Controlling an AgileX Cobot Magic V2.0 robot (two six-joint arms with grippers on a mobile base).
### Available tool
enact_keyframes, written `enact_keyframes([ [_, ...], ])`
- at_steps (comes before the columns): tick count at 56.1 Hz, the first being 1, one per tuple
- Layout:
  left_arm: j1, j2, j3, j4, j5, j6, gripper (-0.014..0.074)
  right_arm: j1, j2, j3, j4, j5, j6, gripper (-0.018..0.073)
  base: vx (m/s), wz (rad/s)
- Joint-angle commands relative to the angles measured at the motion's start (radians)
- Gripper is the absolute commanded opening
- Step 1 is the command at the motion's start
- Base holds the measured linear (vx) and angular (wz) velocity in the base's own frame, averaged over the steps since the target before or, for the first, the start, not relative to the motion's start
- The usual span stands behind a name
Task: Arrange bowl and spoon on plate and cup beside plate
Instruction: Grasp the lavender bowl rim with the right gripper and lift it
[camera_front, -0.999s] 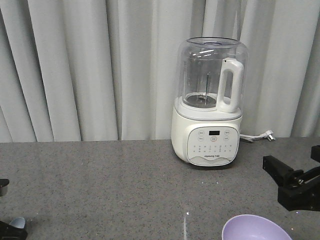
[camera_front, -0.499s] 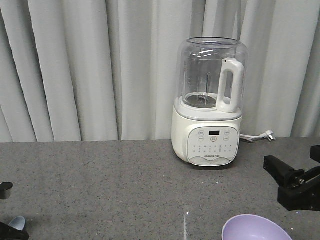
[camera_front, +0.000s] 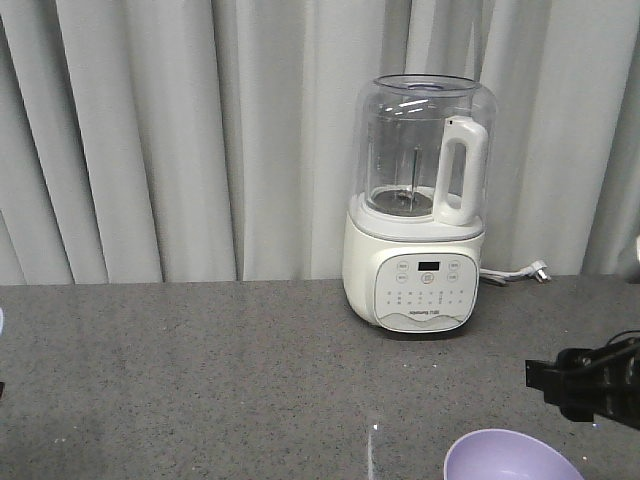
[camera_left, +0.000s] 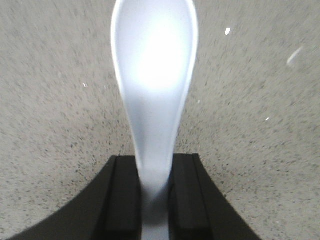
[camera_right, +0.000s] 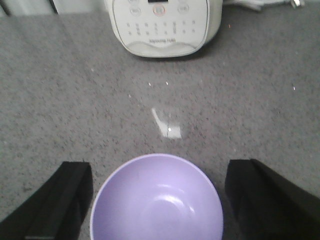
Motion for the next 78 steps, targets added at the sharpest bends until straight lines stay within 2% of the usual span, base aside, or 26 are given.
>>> enact_keyframes([
  [1, -0.004, -0.079, -0.026, -0.018, -0.045, 0.0, -0.0003, -0.006, 0.069, -0.12, -0.051, 0.102, 0.004, 0.0548, 0.0, 0.0],
  [10, -0.004, -0.127, -0.026, -0.018, -0.03, 0.0, -0.0003, -0.01, 0.21, -0.236, -0.16, 0.284, -0.014, 0.0533, 0.0, 0.0],
  [17, -0.004, -0.128, -0.026, -0.018, -0.015, 0.0, -0.0001, -0.078, 0.288, -0.25, -0.223, 0.366, -0.016, 0.0533, 0.0, 0.0],
  [22, -0.004, -0.128, -0.026, -0.018, -0.016, 0.0, 0.0, -0.149, 0.337, -0.25, -0.173, 0.402, -0.051, 0.0532, 0.0, 0.0],
  [26, -0.004, -0.128, -0.026, -0.02, -0.019, 0.0, 0.0, -0.182, 0.361, -0.25, -0.073, 0.394, -0.113, 0.0532, 0.0, 0.0],
  [29, -0.004, -0.128, -0.026, -0.018, -0.02, 0.0, 0.0, -0.195, 0.377, -0.25, 0.016, 0.366, -0.159, 0.0532, 0.0, 0.0],
  [34, -0.004, -0.128, -0.026, -0.018, -0.02, 0.0, 0.0, -0.196, 0.401, -0.25, 0.096, 0.321, -0.204, 0.0532, 0.0, 0.0],
  [54, -0.004, -0.128, -0.026, -0.018, -0.02, 0.0, 0.0, -0.192, 0.571, -0.25, 0.122, 0.294, -0.217, 0.0509, 0.0, 0.0],
  [57, -0.004, -0.128, -0.026, -0.018, -0.02, 0.0, 0.0, -0.192, 0.588, -0.25, 0.124, 0.292, -0.228, 0.0477, 0.0, 0.0],
  [61, -0.004, -0.128, -0.026, -0.018, -0.02, 0.0, 0.0, -0.192, 0.6, -0.25, 0.124, 0.289, -0.238, 0.0386, 0.0, 0.0],
  [70, -0.004, -0.128, -0.026, -0.018, -0.021, 0.0, 0.0, -0.192, 0.596, -0.25, 0.124, 0.278, -0.266, 0.0005, 0.0, 0.0],
  [71, -0.004, -0.128, -0.025, -0.018, -0.021, 0.0, 0.0, -0.192, 0.593, -0.25, 0.124, 0.279, -0.271, -0.0016, 0.0, 0.0],
  [78, -0.004, -0.128, -0.025, -0.017, -0.02, 0.0, 0.0, -0.192, 0.569, -0.25, 0.129, 0.288, -0.307, -0.0014, 0.0, 0.0],
])
